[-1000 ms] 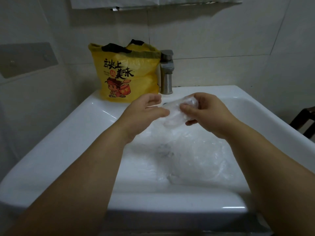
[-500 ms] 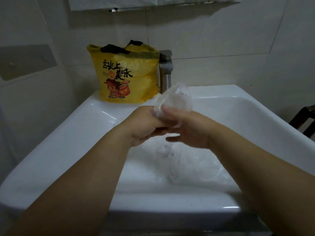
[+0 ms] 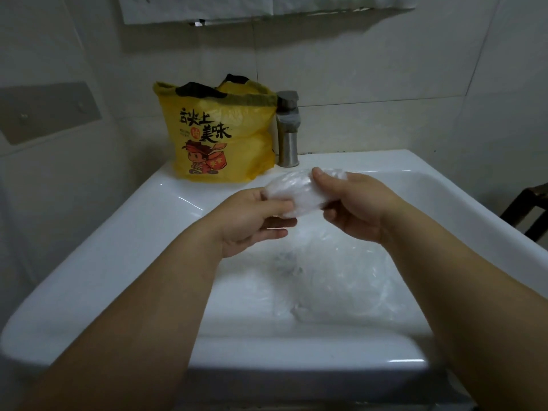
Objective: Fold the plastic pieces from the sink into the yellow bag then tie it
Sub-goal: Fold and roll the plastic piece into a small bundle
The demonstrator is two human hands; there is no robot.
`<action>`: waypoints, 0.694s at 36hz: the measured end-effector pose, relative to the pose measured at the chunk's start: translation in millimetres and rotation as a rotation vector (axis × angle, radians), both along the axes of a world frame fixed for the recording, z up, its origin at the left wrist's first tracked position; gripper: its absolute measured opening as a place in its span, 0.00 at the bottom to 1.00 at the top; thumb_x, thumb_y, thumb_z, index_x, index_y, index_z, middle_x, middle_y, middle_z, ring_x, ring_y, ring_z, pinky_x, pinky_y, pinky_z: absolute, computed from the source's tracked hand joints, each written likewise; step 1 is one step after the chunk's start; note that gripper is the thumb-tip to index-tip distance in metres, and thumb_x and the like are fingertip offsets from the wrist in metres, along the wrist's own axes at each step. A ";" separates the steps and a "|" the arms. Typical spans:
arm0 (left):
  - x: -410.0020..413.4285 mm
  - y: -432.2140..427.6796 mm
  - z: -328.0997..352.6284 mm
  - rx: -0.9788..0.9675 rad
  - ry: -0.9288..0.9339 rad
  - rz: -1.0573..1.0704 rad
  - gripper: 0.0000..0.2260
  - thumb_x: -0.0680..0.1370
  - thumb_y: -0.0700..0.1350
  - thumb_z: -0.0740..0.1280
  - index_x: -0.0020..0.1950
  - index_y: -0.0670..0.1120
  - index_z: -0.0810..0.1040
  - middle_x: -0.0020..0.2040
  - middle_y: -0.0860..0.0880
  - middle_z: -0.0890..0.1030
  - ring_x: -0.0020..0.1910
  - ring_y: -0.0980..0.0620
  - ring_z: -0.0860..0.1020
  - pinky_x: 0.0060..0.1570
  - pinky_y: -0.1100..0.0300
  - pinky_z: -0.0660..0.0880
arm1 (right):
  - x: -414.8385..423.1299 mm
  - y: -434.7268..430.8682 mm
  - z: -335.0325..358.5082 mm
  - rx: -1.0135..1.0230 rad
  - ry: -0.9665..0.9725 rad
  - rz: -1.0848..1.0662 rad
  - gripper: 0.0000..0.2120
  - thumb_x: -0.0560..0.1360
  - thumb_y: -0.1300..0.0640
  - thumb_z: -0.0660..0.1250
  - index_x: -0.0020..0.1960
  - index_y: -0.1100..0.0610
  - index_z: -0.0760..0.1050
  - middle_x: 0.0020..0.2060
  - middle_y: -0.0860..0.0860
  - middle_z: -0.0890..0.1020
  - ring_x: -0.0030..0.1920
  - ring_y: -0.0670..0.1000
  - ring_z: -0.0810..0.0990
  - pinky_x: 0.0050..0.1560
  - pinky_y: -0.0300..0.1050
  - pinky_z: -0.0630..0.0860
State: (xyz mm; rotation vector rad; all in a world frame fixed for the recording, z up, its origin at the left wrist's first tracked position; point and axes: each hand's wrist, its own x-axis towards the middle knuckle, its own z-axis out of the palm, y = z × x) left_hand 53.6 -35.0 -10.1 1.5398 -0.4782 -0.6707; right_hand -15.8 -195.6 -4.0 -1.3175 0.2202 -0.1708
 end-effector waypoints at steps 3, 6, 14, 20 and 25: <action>-1.0 0.4 2.5 -0.026 0.011 0.018 0.06 0.81 0.38 0.63 0.56 0.42 0.77 0.40 0.45 0.85 0.37 0.54 0.83 0.38 0.63 0.81 | -1.7 -1.6 0.0 -0.030 -0.009 0.044 0.10 0.77 0.58 0.66 0.54 0.64 0.77 0.36 0.53 0.78 0.31 0.44 0.74 0.29 0.33 0.74; -1.8 2.3 6.1 -0.071 -0.004 0.053 0.05 0.81 0.36 0.61 0.50 0.43 0.76 0.34 0.46 0.84 0.31 0.55 0.81 0.32 0.65 0.79 | -5.0 -6.1 2.6 -0.018 0.000 0.120 0.08 0.78 0.62 0.64 0.55 0.63 0.76 0.34 0.53 0.77 0.29 0.45 0.76 0.32 0.34 0.77; -2.7 5.1 12.5 -0.264 0.100 0.032 0.11 0.80 0.32 0.58 0.48 0.42 0.78 0.31 0.46 0.82 0.28 0.55 0.80 0.28 0.65 0.77 | -12.7 -8.0 11.9 0.042 -0.078 0.193 0.09 0.77 0.69 0.61 0.51 0.60 0.77 0.39 0.59 0.79 0.29 0.48 0.79 0.31 0.37 0.78; -4.2 6.2 13.5 -0.307 0.160 0.000 0.12 0.80 0.33 0.56 0.47 0.40 0.78 0.32 0.46 0.82 0.29 0.55 0.81 0.29 0.65 0.78 | -14.7 -4.7 13.8 0.017 -0.139 0.118 0.11 0.76 0.74 0.58 0.42 0.65 0.77 0.38 0.62 0.78 0.26 0.50 0.80 0.28 0.38 0.78; -2.3 10.3 16.2 -0.303 0.191 0.003 0.19 0.79 0.44 0.55 0.41 0.38 0.82 0.34 0.41 0.83 0.31 0.49 0.82 0.31 0.62 0.79 | -15.2 -2.5 14.9 -0.045 -0.163 0.161 0.05 0.72 0.65 0.66 0.40 0.67 0.76 0.33 0.57 0.76 0.30 0.50 0.78 0.32 0.38 0.78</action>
